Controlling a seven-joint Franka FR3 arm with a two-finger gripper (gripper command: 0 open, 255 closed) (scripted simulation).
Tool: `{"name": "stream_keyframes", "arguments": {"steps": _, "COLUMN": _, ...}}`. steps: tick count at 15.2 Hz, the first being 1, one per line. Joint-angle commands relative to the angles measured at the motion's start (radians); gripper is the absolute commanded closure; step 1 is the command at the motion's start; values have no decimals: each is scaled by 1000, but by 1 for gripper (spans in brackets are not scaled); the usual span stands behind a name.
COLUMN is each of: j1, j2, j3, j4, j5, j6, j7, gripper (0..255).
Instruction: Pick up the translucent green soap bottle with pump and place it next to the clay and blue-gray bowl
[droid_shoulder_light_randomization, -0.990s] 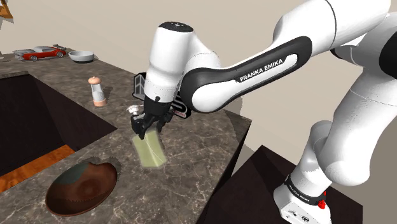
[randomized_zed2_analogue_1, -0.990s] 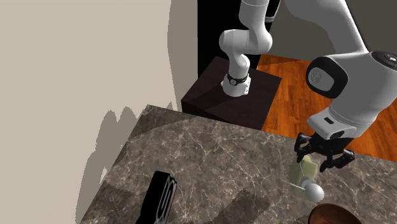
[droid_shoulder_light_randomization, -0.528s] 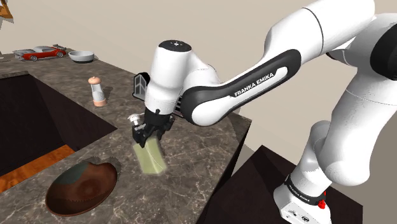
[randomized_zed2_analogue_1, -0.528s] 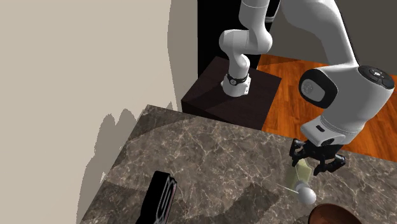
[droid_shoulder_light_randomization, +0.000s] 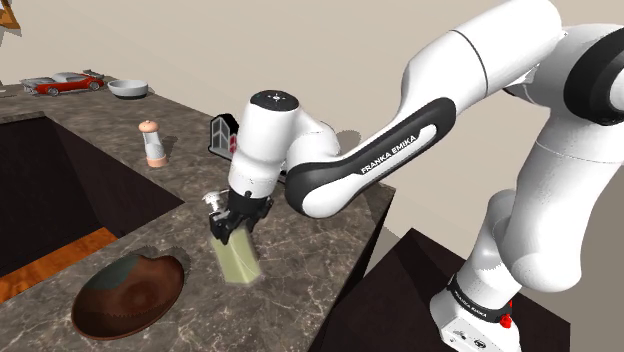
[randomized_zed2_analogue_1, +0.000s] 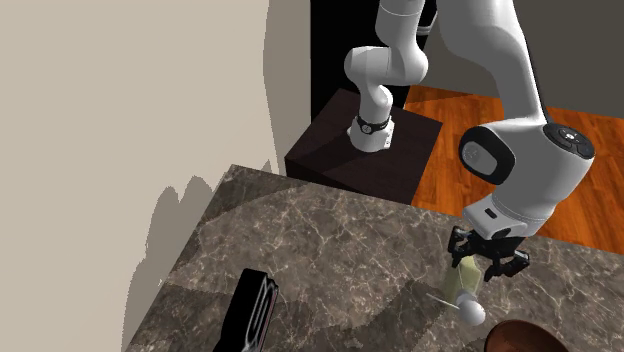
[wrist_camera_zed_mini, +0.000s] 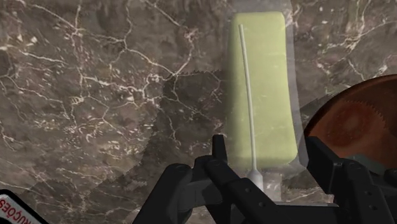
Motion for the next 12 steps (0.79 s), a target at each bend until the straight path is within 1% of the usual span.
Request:
{"name": "stream_keyframes", "arguments": {"steps": 1, "j1": 1, "j2": 19, "j3": -4, "j4": -13, "j5": -16, "j6": 25, "j7": 12, "gripper": 255}}
{"name": "stream_keyframes", "arguments": {"steps": 4, "j1": 4, "j2": 45, "j3": -10, "j4": -25, "j5": -42, "j6": 60, "j7": 34, "gripper": 255}}
{"name": "stream_keyframes", "arguments": {"steps": 12, "j1": 5, "j2": 48, "j3": -11, "j4": -26, "j5": -45, "j6": 63, "j7": 36, "gripper": 255}}
